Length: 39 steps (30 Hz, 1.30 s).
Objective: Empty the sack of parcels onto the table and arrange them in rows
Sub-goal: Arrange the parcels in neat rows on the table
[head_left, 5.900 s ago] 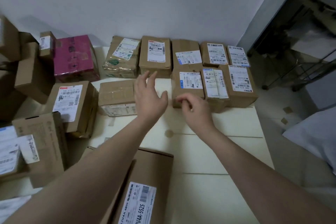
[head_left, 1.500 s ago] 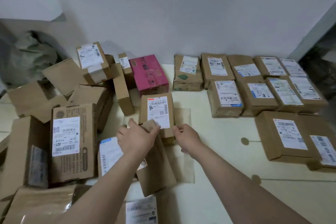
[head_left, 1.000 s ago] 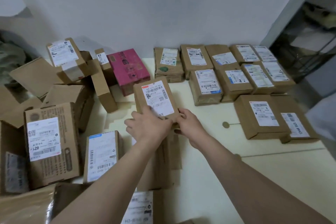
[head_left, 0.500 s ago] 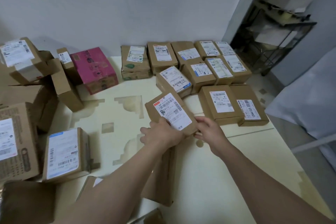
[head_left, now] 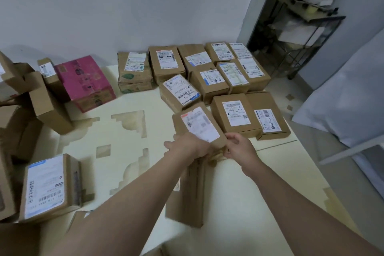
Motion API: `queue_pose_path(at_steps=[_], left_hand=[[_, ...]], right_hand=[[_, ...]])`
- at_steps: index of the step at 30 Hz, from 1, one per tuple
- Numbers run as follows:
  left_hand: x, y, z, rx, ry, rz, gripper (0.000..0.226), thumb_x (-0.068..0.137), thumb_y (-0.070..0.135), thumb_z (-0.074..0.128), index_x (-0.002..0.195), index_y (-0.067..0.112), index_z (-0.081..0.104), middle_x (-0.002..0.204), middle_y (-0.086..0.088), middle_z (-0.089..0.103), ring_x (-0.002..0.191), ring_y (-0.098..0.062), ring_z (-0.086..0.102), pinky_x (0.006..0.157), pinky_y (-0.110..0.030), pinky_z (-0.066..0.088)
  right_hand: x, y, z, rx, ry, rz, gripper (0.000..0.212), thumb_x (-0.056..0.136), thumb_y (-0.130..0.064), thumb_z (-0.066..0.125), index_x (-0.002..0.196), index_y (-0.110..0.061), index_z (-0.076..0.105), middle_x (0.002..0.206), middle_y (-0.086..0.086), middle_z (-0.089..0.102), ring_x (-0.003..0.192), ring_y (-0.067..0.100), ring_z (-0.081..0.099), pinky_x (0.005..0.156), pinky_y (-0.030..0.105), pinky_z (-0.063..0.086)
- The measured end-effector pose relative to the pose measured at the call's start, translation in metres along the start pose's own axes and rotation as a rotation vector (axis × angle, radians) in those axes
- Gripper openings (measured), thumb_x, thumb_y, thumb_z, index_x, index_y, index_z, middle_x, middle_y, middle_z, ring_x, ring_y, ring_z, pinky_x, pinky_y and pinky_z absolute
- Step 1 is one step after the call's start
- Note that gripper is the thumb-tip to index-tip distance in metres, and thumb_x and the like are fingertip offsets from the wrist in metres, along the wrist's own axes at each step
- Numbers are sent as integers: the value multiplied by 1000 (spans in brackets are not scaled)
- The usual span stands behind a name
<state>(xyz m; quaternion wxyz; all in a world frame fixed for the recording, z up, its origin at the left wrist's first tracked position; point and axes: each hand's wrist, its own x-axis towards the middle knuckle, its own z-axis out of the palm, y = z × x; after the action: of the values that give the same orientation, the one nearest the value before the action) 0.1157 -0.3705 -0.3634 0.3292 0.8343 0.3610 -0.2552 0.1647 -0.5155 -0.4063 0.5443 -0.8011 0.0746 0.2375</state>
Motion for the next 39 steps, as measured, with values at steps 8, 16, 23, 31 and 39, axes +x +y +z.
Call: queue_pose_path(at_steps=[8,16,23,31,39], left_hand=[[39,19,12,-129,224,33,107,62,76,67,149,30,23,156,-5,21,145,-31,12,115,-58,9],[96,60,-15,-202,331,-67,74,85,49,50,149,30,19,151,-13,33,144,-35,16,115,-62,4],[131,52,-24,-234,398,-13,70,87,37,51,149,39,19,161,0,16,148,-27,8,115,-63,3],[101,27,-38,-63,397,53,67,88,51,53,148,31,32,164,3,5,150,-26,-4,116,-62,-3],[11,-60,-36,-14,227,106,75,83,54,65,148,29,35,151,-7,38,139,-32,31,115,-52,21]], right_hand=[[22,8,-9,-363,122,-122,27,91,-14,60,117,-19,62,105,-5,67,93,11,60,86,30,50],[73,-24,-41,-599,84,-248,24,89,-14,51,93,-29,71,89,-11,71,83,9,61,58,12,37],[110,-30,-22,-541,-116,-386,26,91,-10,54,107,-23,69,100,-7,71,93,10,65,80,26,53],[87,-25,-18,-588,34,-467,36,93,-15,53,128,-23,56,130,-4,51,90,17,61,76,28,47],[-16,-3,7,-537,248,-338,16,97,-33,50,100,-18,48,92,0,61,87,26,61,64,32,42]])
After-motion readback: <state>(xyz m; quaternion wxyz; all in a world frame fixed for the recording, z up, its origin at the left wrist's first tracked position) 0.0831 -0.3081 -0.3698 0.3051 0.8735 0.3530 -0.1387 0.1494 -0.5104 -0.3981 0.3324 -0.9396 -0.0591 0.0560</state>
